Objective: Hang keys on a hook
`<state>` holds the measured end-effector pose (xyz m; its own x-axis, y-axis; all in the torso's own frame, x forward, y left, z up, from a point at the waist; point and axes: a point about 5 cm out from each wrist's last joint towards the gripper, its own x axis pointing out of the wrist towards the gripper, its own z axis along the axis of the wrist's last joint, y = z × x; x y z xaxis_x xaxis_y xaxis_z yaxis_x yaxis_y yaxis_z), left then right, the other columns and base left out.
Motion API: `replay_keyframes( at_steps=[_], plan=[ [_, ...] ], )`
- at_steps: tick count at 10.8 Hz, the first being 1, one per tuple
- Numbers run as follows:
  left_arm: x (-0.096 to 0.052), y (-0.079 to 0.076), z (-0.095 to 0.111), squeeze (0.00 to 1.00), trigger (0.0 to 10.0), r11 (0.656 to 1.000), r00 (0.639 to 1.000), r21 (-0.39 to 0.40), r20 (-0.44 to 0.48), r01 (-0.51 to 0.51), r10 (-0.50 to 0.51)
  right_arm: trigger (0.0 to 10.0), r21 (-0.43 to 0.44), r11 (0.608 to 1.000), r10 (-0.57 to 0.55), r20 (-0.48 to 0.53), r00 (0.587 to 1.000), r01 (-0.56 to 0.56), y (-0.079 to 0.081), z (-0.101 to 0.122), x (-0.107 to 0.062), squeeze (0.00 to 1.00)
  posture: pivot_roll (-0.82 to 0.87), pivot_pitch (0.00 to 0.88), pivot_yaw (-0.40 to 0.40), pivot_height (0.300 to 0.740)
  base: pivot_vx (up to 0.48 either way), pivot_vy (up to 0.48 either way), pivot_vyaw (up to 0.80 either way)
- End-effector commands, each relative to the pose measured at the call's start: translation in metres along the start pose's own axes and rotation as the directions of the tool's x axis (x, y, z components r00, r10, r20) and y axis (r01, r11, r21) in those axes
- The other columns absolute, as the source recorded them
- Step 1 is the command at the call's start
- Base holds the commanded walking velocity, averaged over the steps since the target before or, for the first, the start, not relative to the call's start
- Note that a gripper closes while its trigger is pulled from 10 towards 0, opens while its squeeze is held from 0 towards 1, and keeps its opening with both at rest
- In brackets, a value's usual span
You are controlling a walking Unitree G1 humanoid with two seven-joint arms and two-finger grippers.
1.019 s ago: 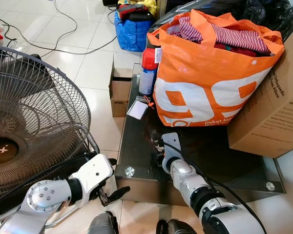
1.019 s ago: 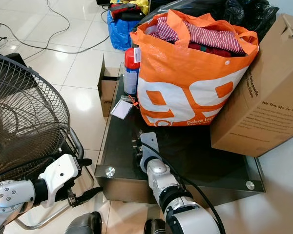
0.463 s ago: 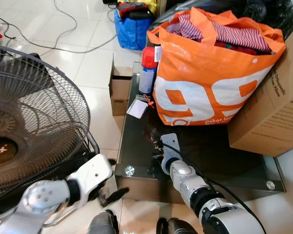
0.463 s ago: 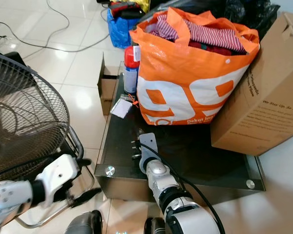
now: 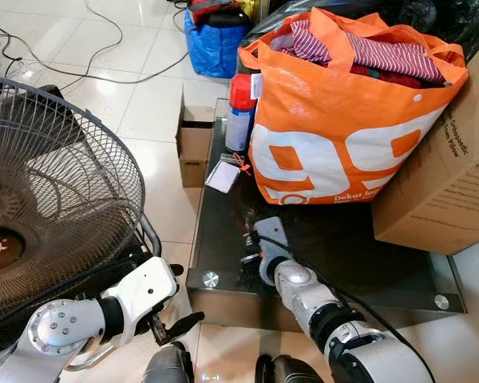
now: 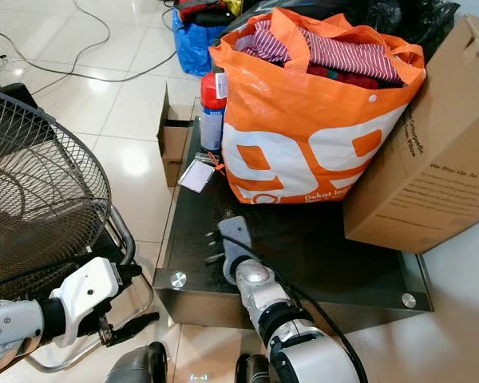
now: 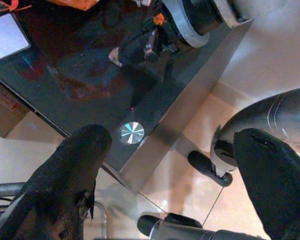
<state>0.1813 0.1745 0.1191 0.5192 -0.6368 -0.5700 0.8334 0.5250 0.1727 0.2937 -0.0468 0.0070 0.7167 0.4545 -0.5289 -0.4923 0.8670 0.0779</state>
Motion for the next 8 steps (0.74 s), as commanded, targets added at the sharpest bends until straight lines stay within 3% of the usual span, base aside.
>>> replay_keyframes(
  at_steps=[1, 2, 3, 5, 6, 7, 8],
  plan=[
    [0.003, -0.004, 0.001, 0.00, 10.0, 1.000, 1.000, -0.004, 0.011, 0.015, -0.015, 0.6, -0.045, 0.996, 0.076, -0.054, 0.996, -0.079, 0.000, -0.013, -0.004, 0.00, 0.10, 0.178, -0.080, 0.740, 0.000, 0.000, 0.00],
    [0.005, -0.005, 0.001, 0.00, 10.0, 1.000, 1.000, -0.005, 0.016, 0.013, -0.013, 0.5, -0.125, 0.986, 0.102, -0.068, 0.992, -0.110, -0.012, -0.018, -0.011, 0.00, 0.10, 0.167, -0.084, 0.740, 0.000, 0.000, 0.00],
    [0.009, -0.007, 0.001, 0.00, 10.0, 1.000, 1.000, -0.006, 0.023, 0.011, -0.011, 0.2, -0.235, 0.964, 0.105, -0.088, 0.991, -0.123, -0.035, -0.025, -0.024, 0.00, 0.09, 0.153, -0.089, 0.740, 0.000, 0.000, 0.00],
    [0.013, -0.008, 0.003, 0.00, 10.0, 1.000, 0.999, -0.008, 0.037, 0.011, -0.011, 1.7, -0.338, 0.940, 0.026, -0.062, 0.998, -0.045, -0.066, -0.019, -0.038, 0.00, 0.08, 0.138, -0.087, 0.740, 0.000, 0.000, 0.00],
    [0.013, -0.008, 0.003, 0.00, 10.0, 1.000, 0.999, -0.007, 0.038, 0.013, -0.013, 1.6, -0.337, 0.941, 0.017, -0.033, 0.999, -0.027, -0.068, -0.013, -0.039, 0.00, 0.08, 0.138, -0.087, 0.740, 0.000, 0.000, 0.00],
    [0.014, -0.008, 0.004, 0.00, 10.0, 1.000, 0.999, -0.004, 0.039, 0.015, -0.015, 2.3, -0.358, 0.928, 0.100, -0.012, 0.995, -0.097, -0.058, -0.004, -0.039, 0.00, 0.09, 0.133, -0.083, 0.740, 0.000, 0.000, 0.00],
    [0.013, -0.007, 0.003, 0.00, 10.0, 1.000, 0.999, -0.005, 0.038, 0.015, -0.015, 7.6, -0.381, 0.915, 0.146, 0.002, 0.989, -0.134, -0.050, 0.000, -0.038, 0.00, 0.09, 0.134, -0.083, 0.740, 0.000, 0.000, 0.00]
  ],
)
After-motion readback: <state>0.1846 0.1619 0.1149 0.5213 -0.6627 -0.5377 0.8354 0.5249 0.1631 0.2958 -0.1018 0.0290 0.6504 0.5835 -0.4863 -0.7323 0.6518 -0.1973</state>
